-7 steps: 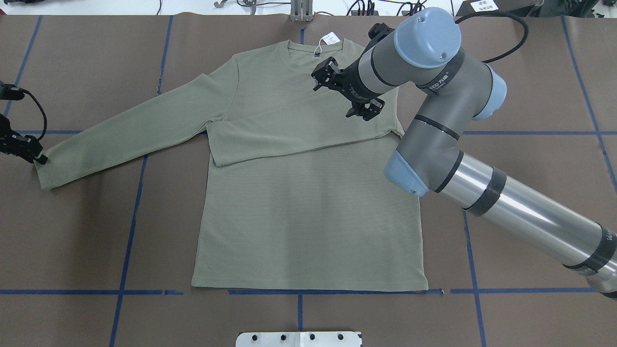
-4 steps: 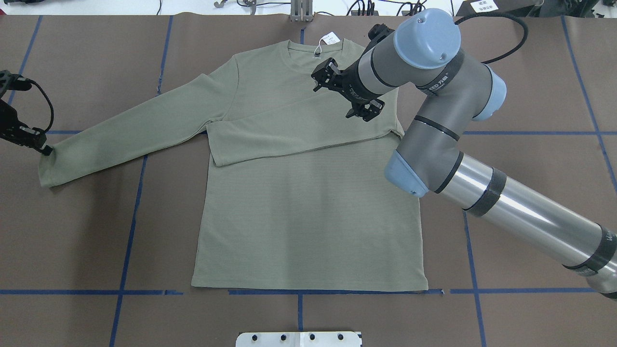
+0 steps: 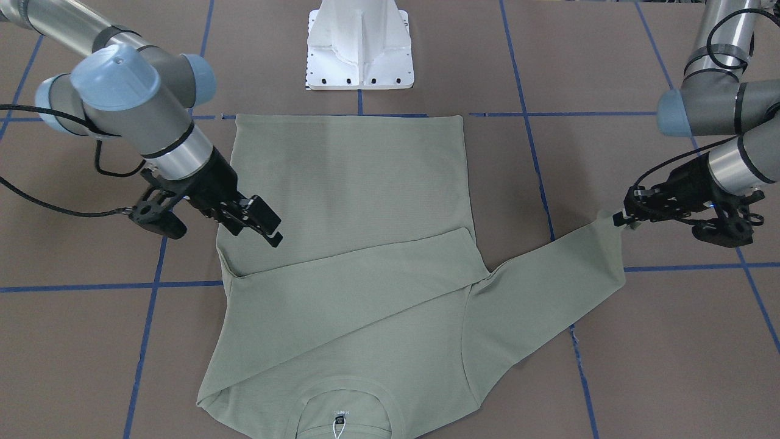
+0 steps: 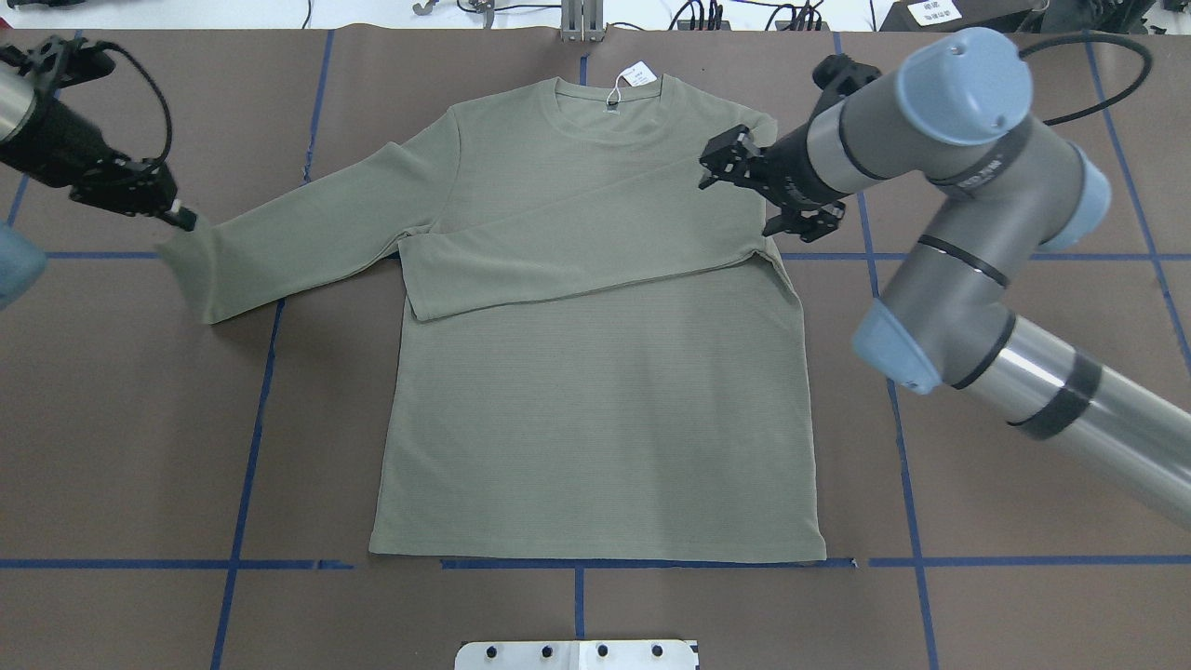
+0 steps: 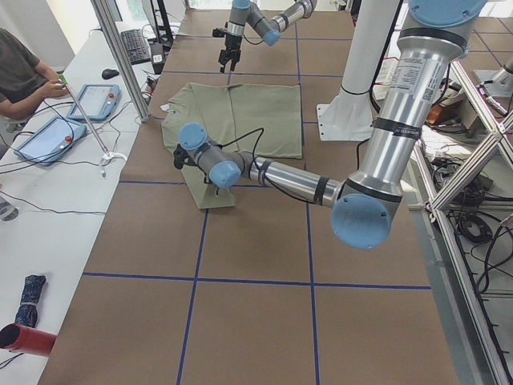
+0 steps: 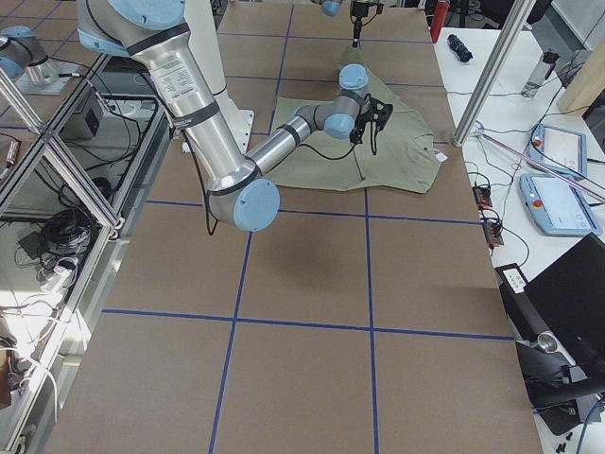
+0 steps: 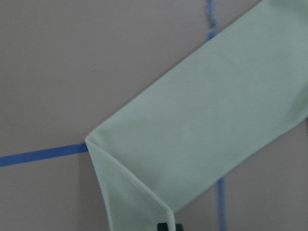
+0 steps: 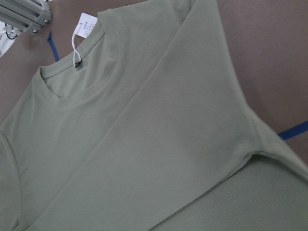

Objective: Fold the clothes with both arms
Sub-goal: 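Fold the other sleeve across with the left gripper while the right moves to the hem, then release the sleeve and lower the left gripper to the hem corner nearest it, then grasp both hem corners with the left and right grippers, then lift the hem with both grippers and fold it toward the collar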

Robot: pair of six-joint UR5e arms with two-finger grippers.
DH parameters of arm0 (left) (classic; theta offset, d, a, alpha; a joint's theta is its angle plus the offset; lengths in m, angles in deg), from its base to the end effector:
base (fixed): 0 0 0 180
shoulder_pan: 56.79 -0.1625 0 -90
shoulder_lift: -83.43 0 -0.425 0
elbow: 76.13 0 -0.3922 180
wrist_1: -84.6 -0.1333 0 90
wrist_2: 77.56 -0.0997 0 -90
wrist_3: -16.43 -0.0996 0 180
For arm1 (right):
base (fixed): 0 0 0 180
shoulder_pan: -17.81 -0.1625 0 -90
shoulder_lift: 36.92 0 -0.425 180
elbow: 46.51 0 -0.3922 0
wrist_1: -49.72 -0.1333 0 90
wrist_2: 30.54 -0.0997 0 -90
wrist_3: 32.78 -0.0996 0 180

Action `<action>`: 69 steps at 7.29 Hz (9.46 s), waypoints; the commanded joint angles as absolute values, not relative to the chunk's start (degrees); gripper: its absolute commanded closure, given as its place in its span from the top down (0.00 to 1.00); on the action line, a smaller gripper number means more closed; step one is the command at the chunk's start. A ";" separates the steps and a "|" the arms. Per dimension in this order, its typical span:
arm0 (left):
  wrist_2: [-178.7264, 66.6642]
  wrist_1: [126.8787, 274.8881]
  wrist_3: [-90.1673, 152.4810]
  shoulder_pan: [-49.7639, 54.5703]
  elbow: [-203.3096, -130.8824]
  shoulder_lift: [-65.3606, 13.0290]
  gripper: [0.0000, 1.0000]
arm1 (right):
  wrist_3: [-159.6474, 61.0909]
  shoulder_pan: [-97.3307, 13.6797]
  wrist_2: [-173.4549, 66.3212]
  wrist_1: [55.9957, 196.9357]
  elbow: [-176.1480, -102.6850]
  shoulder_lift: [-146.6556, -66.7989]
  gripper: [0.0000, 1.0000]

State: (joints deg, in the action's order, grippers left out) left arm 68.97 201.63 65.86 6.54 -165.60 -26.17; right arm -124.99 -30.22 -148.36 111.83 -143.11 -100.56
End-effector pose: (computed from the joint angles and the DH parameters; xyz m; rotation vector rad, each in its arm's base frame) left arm 0.2343 -0.5783 0.4010 0.0063 1.1785 0.0463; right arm -0.3656 -0.5363 0.2858 0.0009 -1.1403 0.5239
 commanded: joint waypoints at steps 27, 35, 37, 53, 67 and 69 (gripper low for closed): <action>34.23 205.28 98.25 -19.97 -175.88 -40.76 0.93 | -157.05 15.08 -107.89 124.51 -168.41 -129.11 0.85; 34.14 205.80 98.60 -19.97 -175.88 -40.06 0.94 | -157.05 15.43 -107.80 124.60 -167.18 -128.59 0.31; 33.97 205.81 98.52 -19.97 -175.88 -40.06 0.94 | -157.05 15.26 -107.80 124.60 -167.45 -128.76 0.00; 13.40 195.96 117.32 -46.51 -191.97 -12.28 0.59 | -156.88 15.08 -108.24 124.60 -172.11 -130.70 0.00; 19.99 187.97 110.15 -35.04 -207.21 -15.24 0.00 | -140.69 3.44 -114.30 130.72 -186.02 -132.09 0.00; 20.08 187.88 105.41 -27.75 -198.77 -22.78 0.00 | -131.80 -8.85 -121.55 140.81 -174.89 -113.83 0.00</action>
State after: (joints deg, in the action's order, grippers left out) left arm 19.93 188.06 109.46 -33.10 -203.81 -17.59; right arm -138.40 -0.95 -116.93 134.60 -181.72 -125.09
